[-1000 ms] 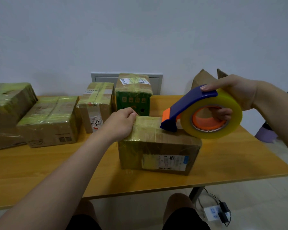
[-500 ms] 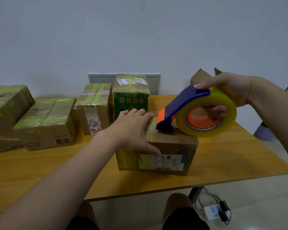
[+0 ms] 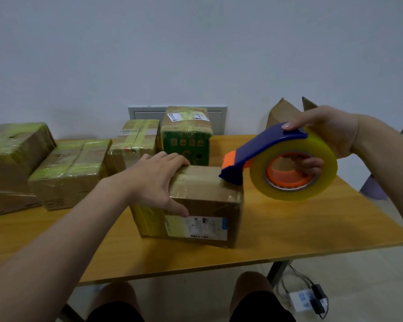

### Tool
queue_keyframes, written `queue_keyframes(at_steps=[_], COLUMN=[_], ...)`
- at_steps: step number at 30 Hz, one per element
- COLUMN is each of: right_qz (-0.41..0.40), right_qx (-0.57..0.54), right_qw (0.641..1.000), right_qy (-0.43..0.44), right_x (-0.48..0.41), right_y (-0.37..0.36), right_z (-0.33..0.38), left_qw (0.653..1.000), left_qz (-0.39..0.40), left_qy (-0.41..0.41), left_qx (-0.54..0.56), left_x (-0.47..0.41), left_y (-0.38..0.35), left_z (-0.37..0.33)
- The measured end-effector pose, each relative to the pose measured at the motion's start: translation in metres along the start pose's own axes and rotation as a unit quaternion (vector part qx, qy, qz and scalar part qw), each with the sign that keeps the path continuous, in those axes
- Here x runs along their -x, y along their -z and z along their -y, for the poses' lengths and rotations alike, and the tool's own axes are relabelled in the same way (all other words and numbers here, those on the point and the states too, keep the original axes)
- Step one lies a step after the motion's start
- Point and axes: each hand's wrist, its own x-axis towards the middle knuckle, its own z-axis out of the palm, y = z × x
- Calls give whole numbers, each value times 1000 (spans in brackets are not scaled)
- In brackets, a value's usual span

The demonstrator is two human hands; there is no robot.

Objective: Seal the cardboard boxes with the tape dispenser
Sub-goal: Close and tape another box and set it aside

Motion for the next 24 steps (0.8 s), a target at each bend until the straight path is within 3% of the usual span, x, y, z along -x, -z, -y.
queue_keyframes(at_steps=[7,13,18,24], right_qz=[-62,-55,-73,-92], right_qx=[19,33,43,65], right_qw=[997,997,996,993], right_qy=[46,44,37,37], right_x=[-4,3,2,10], right_y=[12,13,7,9], right_z=[-11,-6,-11,-17], left_qw=[999,995,999,1000], left_qz=[25,39,9,12], left_qy=[25,91,31,24], left_qx=[-37,-7,-15,3], left_x=[5,-12,-34,-37], left_y=[2,0,-3,-10], left_z=[4,-16,-54,-58])
